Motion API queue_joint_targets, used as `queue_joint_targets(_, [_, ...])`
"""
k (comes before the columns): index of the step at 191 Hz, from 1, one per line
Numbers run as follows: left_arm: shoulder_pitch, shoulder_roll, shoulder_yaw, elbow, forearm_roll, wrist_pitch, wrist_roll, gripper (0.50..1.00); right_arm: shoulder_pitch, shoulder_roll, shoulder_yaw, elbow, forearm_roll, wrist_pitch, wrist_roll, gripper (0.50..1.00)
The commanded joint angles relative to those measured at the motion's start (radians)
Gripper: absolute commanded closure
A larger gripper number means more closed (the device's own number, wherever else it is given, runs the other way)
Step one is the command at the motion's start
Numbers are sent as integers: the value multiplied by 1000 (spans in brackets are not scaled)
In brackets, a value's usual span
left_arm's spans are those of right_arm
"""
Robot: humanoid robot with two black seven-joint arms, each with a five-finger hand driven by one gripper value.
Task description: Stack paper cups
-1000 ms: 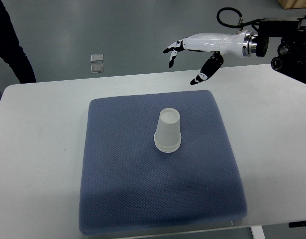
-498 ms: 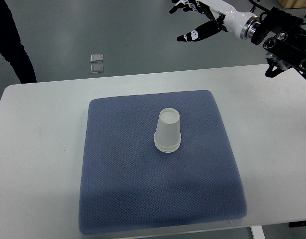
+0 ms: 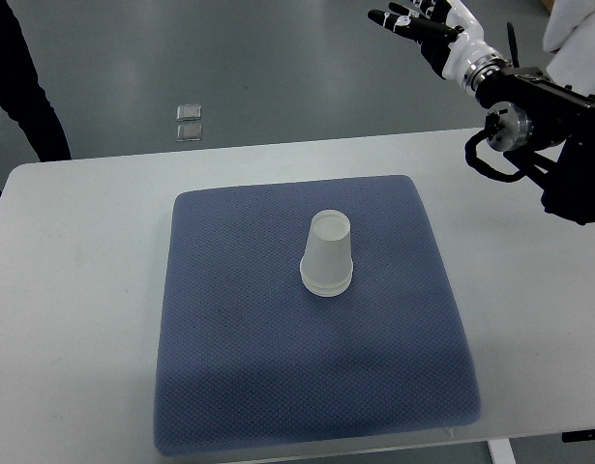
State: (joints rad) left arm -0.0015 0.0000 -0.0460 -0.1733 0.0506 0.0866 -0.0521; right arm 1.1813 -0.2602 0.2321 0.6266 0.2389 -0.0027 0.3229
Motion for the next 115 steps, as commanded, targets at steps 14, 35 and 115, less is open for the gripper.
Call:
queue_joint_targets(14, [0,0,0,0,0,1,0,500,-46,13,59,-7,137,-2,-4,587])
queue_joint_targets(35, [0,0,0,0,0,-1,0,500,-77,39,98,-21,138,7,-2,587])
queue_joint_targets(115, [0,0,0,0,0,1,0,500,-143,85,144,-64,117,7,21,585])
